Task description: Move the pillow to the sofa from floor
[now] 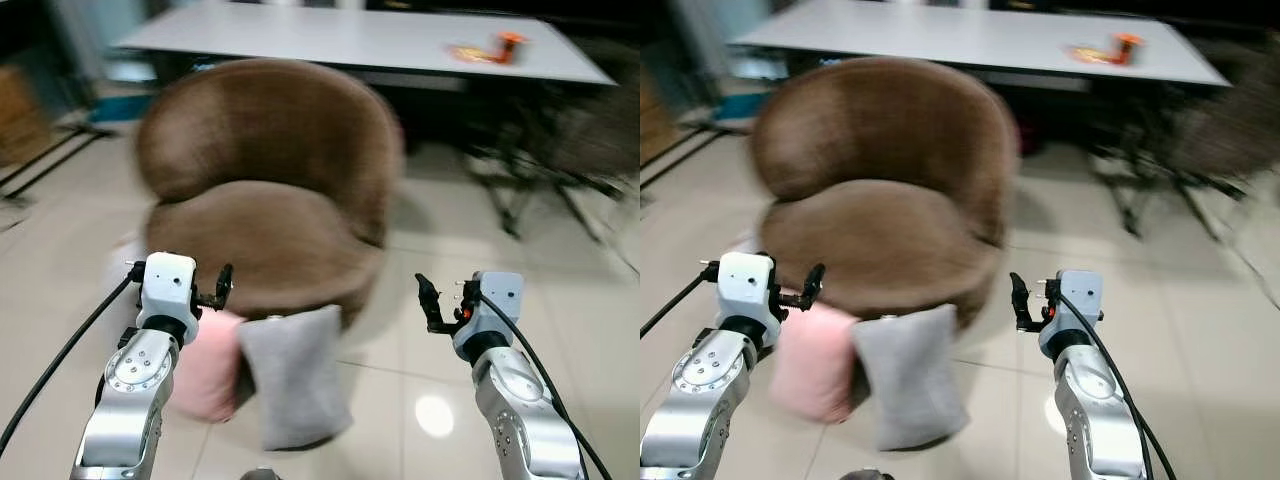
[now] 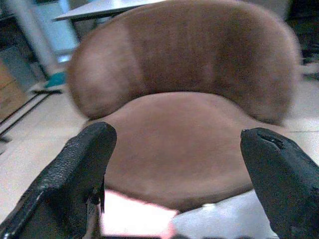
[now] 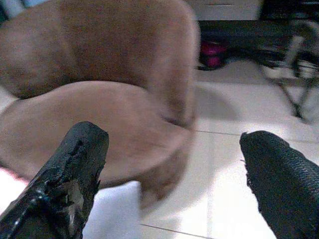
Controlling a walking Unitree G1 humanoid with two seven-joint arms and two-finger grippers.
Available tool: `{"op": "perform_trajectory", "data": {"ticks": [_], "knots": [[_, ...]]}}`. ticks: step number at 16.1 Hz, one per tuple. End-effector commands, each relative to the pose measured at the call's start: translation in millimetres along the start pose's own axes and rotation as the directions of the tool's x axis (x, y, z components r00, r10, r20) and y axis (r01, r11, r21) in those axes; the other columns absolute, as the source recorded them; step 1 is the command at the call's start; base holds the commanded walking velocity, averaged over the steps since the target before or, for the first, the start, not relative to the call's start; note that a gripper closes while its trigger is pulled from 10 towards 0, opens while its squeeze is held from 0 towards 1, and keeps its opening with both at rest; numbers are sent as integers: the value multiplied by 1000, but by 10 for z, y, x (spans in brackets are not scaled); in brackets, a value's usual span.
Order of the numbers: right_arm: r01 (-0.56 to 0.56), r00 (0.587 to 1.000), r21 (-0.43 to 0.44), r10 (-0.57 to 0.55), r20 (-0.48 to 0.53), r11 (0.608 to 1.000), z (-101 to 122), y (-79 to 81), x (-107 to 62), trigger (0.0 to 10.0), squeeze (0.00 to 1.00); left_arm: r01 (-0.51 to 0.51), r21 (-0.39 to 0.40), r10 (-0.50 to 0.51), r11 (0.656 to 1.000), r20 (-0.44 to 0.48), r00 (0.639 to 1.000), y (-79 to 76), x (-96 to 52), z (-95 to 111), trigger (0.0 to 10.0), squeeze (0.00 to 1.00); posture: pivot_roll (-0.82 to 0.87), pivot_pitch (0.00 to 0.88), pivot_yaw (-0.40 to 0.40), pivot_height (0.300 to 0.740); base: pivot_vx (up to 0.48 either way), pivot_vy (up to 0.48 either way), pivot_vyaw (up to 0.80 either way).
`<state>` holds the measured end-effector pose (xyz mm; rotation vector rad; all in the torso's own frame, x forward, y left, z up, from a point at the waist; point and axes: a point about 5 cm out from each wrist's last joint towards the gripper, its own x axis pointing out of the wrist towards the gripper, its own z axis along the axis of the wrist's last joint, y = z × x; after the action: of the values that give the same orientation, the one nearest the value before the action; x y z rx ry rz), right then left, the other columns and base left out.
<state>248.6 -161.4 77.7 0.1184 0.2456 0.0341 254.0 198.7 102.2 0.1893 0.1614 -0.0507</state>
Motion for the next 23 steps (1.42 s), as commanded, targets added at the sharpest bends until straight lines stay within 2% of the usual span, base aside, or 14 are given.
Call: {"op": "perform_trajectory", "data": {"ticks": [1,4,7,8,9,10,13,17,19,20,23], "knots": [[-9,1000,8,9,14,1000,17,45,34,10000,1000,3,15,-3,1000,16,1000,9,3,25,10000,0,-113,0,5,740,0,-480,800],[-13,1000,-1,13,11,1000,-6,98,78,10000,1000,5,21,-6,1000,26,1000,11,2,17,10000,0,-110,0,0,740,0,-477,800],[7,999,4,-7,32,1000,33,59,60,10000,1000,-13,12,12,1000,65,998,23,-23,59,10000,0,-98,0,-13,740,0,0,0],[10,999,5,-10,35,1000,32,54,61,10000,1000,-10,33,8,999,77,997,22,-28,67,10000,0,-97,0,-14,740,0,0,0],[6,999,3,-6,45,1000,34,63,63,10000,941,11,74,-18,997,98,995,8,-48,71,10000,0,-90,0,-17,740,0,0,0],[1,999,-2,-1,48,1000,36,82,70,10000,0,17,80,-25,997,99,995,9,-55,69,10000,0,-87,0,-15,740,0,0,0],[0,999,-24,1,35,1000,5,104,93,10000,0,15,44,-19,999,108,994,26,-23,109,10000,0,-79,0,-14,740,220,0,0],[21,999,-54,-19,42,998,42,105,123,10000,0,21,50,-27,999,115,993,23,14,137,10000,0,-90,0,-10,740,339,0,800],[53,998,-34,-52,43,998,47,55,156,10000,0,22,43,-27,999,116,993,21,42,153,10000,0,-94,0,-6,740,341,0,0],[51,998,-33,-49,41,998,55,53,169,10000,0,1,13,-2,1000,120,993,41,60,160,10000,0,-94,0,-7,740,337,0,0],[49,998,-45,-47,45,998,81,67,195,10000,0,-8,9,7,1000,119,993,67,79,167,10000,0,-101,0,-5,740,341,0,0]]}}
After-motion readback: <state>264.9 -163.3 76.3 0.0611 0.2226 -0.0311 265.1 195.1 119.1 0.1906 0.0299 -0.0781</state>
